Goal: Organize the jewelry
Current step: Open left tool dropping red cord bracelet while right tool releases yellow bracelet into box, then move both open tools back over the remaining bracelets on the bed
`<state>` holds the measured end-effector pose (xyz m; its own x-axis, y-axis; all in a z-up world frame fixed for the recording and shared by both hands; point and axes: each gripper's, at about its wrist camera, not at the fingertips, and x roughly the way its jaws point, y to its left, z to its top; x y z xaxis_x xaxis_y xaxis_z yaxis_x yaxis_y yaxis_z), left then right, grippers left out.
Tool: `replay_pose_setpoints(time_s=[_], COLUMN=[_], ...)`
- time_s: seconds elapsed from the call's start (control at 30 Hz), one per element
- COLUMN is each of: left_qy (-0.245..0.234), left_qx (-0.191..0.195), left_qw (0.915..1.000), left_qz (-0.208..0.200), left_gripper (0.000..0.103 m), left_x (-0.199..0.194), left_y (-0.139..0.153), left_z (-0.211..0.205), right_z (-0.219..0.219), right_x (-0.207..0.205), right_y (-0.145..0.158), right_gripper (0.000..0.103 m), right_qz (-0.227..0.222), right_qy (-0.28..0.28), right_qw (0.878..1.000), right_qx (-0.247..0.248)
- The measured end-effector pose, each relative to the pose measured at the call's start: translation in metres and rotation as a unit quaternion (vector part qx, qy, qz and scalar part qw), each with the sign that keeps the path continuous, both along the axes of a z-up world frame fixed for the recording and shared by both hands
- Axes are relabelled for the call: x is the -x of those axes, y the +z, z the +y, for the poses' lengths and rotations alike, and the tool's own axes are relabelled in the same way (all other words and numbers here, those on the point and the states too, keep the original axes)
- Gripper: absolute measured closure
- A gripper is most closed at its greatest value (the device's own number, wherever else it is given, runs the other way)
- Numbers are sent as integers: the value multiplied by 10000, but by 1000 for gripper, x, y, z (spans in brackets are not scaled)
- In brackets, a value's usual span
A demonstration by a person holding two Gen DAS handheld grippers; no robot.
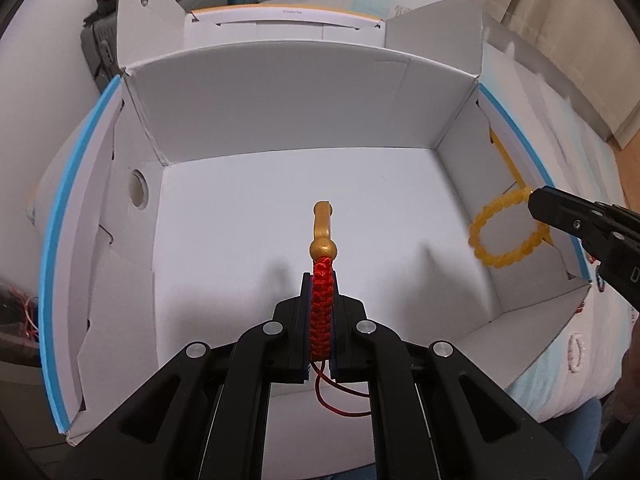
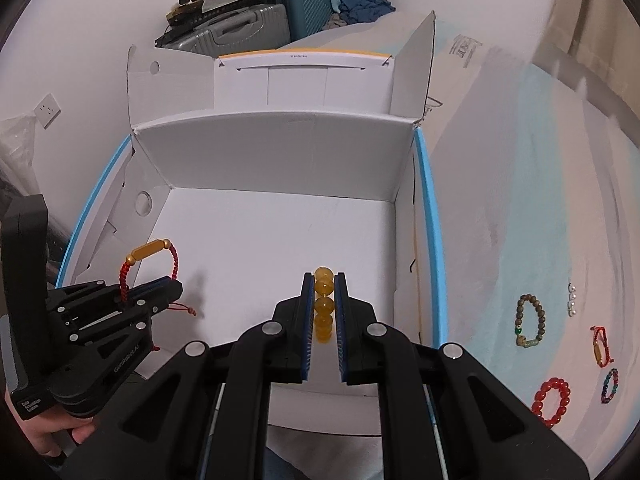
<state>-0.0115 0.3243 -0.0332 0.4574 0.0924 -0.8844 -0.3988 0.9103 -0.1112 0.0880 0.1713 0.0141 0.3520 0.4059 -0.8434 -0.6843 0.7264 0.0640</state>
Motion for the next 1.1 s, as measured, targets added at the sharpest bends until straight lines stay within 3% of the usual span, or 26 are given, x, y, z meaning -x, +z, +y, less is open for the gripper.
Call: replay_pose_setpoints(time_s=[0.2,0.27,0.3,0.37,0.4,0.5,0.57,0.67,0.73,0.83,1.1], left_qy=[46,67,80,114,149,228,276,290,318,367,244], left_qx=[-88,-182,-209,-294,-345,-448,-491,-549,-641,-704,-715], left_qw=[9999,9998,9997,9995,9993,9987,9983,9980,9973,9966,9967], left_qz=[39,32,19,-32,-59,-108,-119,-147,-140,-207,-291], left_gripper=[97,96,90,69,54,46,34,26,14,9,6], left_x=[-3,-3,-3,-2,0,0,0,2,3,6,4], left_y=[1,3,4,8,10,14,16,19,21,26,32], left_z=[-1,-2,-2,-3,-3,-2,-2,-3,-5,-6,-21], right_z=[2,0,-1,-3,-5,-8,-9,-12,-14,-21,-47], right_x=[-1,-2,-2,-1,0,1,3,4,5,6,5], right_y=[-4,-3,-2,2,4,11,15,20,22,28,32], right_gripper=[90,70,67,58,53,39,25,14,10,8,8], right_qz=[-19,-5,-24,-38,-74,-145,-195,-273,-315,-383,-414], right_qy=[-71,-119,-139,-135,-139,-143,-155,-194,-211,-257,-427], right_qw=[10000,9999,9999,9999,9998,9996,9994,9990,9989,9984,9976], right_qx=[66,24,-12,-80,-113,-205,-245,-282,-287,-332,-364])
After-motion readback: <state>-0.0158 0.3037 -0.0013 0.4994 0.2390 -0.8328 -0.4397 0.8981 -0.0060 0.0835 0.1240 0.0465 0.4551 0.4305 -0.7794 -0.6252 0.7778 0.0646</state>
